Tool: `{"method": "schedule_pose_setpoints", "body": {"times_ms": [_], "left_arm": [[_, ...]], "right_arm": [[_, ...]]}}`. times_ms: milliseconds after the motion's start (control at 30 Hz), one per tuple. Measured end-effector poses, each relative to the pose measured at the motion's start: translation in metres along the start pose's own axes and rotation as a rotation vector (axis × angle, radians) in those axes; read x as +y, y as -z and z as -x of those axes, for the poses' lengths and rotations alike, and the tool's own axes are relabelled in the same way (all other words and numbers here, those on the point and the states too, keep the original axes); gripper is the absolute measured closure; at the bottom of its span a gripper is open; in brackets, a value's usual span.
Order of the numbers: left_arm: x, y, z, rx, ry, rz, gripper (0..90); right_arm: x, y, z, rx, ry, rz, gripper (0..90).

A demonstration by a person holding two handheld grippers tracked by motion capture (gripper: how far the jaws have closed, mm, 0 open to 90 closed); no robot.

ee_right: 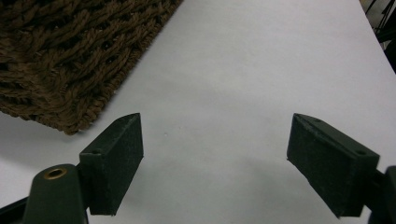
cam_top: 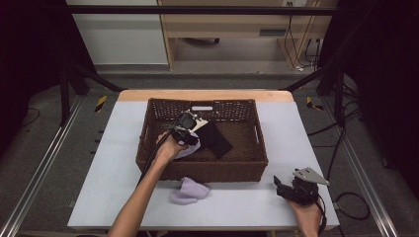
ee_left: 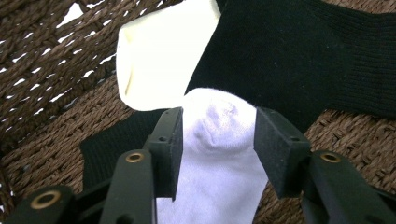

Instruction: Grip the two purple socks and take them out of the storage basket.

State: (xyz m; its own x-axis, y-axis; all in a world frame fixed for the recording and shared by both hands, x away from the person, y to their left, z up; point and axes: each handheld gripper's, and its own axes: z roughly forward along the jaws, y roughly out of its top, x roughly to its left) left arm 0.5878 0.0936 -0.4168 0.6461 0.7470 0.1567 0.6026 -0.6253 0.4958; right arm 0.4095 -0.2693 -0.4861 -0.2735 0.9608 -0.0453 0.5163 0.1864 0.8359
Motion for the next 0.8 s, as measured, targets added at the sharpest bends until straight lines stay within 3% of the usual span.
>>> {"method": "schedule_pose_setpoints", "body": {"times_ms": [100,300,367,533,600,667,700,733,800], "left_arm": [[0.004,-0.005,-0.001,0.009,-0.019,-0.023,53.4],[0.005,-0.010,-0.001,-0.034,-0.017,-0.064,61.3],[0.005,-0.011,-0.001,-0.042,-0.022,-0.093,66.6],[0.004,-0.011,-0.004,-0.064,0.025,-0.132,84.2],[0.004,-0.006,-0.008,-0.075,0.060,-0.109,85.3],[0.003,0.001,-0.010,-0.083,0.081,-0.050,85.5],[0.003,0.001,-0.010,-0.083,0.081,-0.050,85.6],[0.001,0.009,-0.012,-0.096,0.108,0.024,85.8],[-0.002,0.019,-0.011,-0.093,0.111,0.095,85.8]], "right_arm": [[0.000,0.000,-0.001,-0.001,0.002,0.003,18.6],[0.000,0.000,0.000,0.003,-0.005,-0.005,18.6],[0.000,-0.001,0.000,0.000,-0.002,-0.009,18.6],[0.000,0.001,-0.001,-0.003,0.001,0.006,18.7],[0.000,0.000,0.000,-0.001,-0.004,0.003,18.6],[0.000,0.001,0.000,-0.002,-0.003,0.004,18.7],[0.000,0.001,0.000,-0.001,-0.005,0.005,18.7],[0.000,0.001,0.000,-0.001,-0.005,0.007,18.6],[0.000,0.001,0.000,-0.003,-0.006,0.007,18.6]]}}
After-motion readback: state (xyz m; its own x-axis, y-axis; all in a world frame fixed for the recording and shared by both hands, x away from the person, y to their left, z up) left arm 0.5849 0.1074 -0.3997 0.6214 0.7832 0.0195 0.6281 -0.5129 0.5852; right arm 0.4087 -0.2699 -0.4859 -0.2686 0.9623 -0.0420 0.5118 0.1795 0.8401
